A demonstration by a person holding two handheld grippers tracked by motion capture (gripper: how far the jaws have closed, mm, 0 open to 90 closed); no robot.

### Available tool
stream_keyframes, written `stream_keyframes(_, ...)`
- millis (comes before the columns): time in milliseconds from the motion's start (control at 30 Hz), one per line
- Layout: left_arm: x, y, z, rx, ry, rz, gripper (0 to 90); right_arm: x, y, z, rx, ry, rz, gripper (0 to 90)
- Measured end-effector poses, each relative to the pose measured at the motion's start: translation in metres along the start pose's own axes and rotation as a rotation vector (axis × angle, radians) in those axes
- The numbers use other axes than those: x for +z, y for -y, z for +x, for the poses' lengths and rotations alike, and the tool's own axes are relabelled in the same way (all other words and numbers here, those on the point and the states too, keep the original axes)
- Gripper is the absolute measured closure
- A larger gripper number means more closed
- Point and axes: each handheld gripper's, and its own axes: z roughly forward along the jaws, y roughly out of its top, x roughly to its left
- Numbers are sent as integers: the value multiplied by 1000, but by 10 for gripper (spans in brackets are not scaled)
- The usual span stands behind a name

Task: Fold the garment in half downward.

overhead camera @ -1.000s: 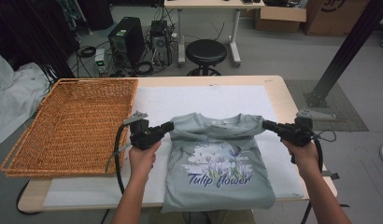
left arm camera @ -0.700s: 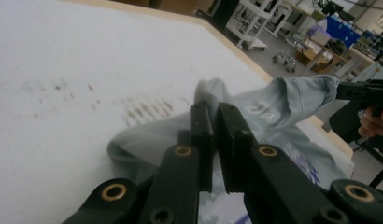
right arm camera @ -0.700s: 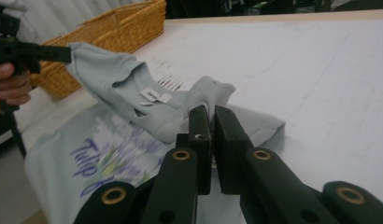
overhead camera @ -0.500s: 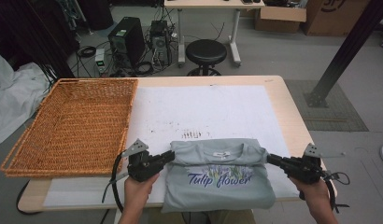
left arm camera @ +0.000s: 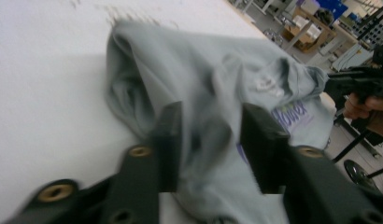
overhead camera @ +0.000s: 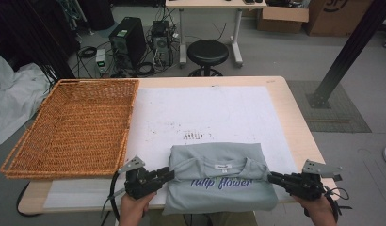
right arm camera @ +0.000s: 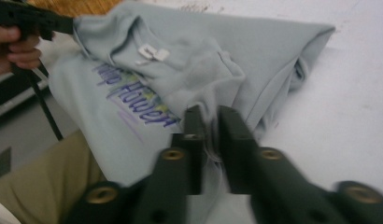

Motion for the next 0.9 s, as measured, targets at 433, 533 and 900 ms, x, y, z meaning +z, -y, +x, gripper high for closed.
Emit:
stream_keyframes(433,47,-48,39,1,-87,11,417,12,-44,-31,-2,100,-146,539)
stream_keyframes(533,59,-53,46,15,-98,71,426,28,-53,-43,-14,139,-84,524)
stream_keyframes(900,69,-51,44,135,-137,152,529,73,-66,-66,-13,176,104,457)
